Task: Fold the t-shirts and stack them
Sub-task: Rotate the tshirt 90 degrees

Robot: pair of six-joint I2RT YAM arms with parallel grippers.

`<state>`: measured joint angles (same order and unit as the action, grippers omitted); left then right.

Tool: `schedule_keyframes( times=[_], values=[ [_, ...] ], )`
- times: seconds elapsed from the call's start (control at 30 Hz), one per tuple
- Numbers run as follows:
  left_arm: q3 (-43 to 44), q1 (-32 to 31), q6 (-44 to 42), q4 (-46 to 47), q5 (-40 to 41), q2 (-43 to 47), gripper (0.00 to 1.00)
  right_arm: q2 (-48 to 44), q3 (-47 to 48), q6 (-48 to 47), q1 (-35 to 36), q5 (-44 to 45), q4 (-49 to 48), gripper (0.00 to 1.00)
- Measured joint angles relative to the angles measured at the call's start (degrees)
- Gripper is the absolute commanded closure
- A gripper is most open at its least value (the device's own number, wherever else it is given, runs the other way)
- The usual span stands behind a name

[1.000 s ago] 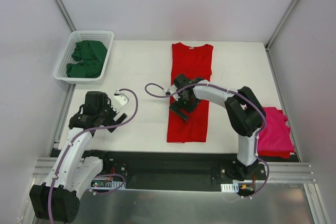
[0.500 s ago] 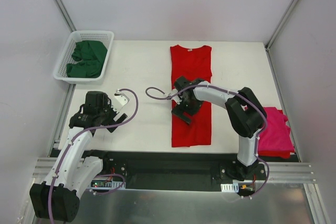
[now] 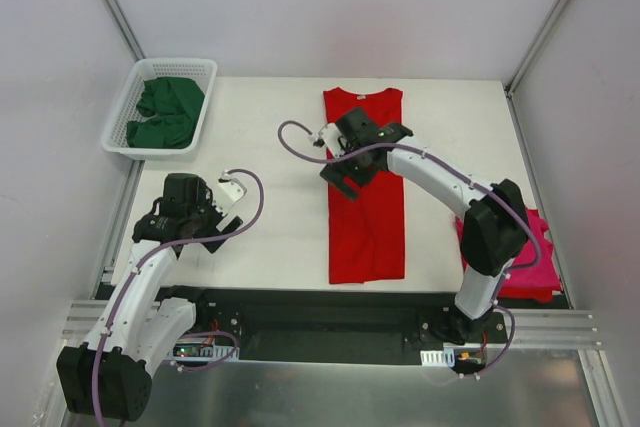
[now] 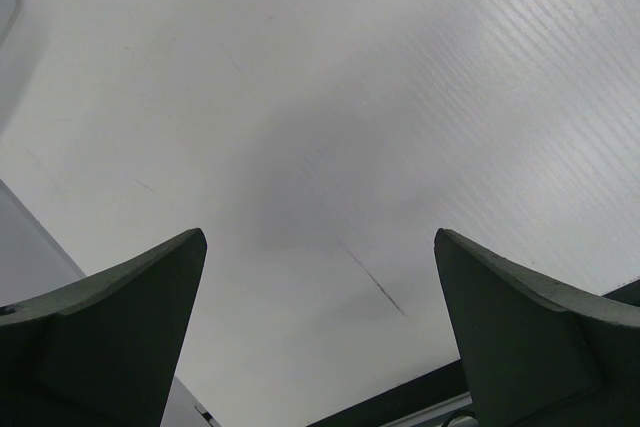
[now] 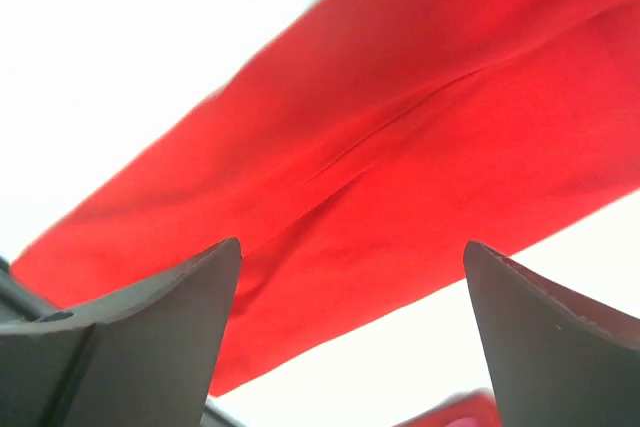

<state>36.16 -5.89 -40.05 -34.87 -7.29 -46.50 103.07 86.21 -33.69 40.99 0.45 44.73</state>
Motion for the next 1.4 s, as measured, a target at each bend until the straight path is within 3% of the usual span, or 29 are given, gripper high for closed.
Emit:
schedule_keyframes(
  times=[0.13,0.33,0.77,1.4],
  values=[
    [0.0,0.0,0.0,-0.02,0.0,0.0,0.01,0.46,3.8,0.68,-4.0,0.76,-3.61,0.04],
    [0.0,0.0,0.0,-0.04,0.02,0.02,0.01,10.38,7.61,2.23,-9.27,2.36,-6.64,0.04],
    [0.0,0.0,0.0,-0.07,0.02,-0.48,0.01,21.81,13.46,5.95,-9.68,-5.6,-4.68,0.04],
    [0.0,0.0,0.02,-0.11,0.11,0.5,0.01,25.38,18.56,9.05,-8.74,-11.82,-2.01,0.04]
  ],
)
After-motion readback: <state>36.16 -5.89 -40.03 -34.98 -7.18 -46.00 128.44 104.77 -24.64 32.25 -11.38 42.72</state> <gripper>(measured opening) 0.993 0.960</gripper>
